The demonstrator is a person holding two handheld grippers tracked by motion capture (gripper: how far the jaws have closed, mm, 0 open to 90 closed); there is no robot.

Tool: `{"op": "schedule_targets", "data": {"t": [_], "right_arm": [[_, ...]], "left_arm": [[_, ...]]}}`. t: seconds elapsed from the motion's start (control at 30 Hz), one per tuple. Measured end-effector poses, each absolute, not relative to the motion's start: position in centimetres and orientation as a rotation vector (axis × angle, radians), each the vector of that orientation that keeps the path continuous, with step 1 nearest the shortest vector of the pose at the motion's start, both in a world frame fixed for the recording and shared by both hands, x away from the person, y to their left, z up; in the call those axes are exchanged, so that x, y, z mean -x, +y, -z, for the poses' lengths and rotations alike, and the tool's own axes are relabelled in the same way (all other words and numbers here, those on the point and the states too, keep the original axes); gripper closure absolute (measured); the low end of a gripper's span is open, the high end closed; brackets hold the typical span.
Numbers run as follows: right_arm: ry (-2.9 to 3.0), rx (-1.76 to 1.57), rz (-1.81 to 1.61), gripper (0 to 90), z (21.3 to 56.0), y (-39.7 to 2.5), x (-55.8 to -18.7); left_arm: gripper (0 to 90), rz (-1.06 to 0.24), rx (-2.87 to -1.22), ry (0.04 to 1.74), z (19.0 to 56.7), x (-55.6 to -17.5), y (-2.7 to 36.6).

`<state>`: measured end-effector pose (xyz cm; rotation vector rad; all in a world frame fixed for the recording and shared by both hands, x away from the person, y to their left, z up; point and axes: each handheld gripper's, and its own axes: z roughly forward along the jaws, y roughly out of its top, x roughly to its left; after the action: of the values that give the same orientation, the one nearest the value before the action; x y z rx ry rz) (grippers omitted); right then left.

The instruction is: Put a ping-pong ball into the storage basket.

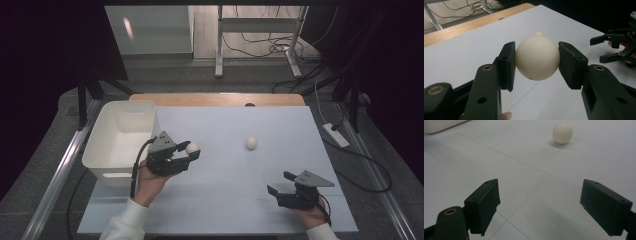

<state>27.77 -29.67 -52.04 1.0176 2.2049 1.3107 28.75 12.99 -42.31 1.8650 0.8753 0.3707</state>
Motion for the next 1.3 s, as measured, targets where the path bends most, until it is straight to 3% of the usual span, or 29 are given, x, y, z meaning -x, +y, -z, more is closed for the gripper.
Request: {"op": "schedule_targets", "data": {"t": [1.3], "right_arm": [[2.201,-1.016,-1.313,15.9,52.0,-29.7,-27.8]], "left_arm": [[50.9,-0.477,-1.766,0.911,39.7,-28.9,16.1]]}}
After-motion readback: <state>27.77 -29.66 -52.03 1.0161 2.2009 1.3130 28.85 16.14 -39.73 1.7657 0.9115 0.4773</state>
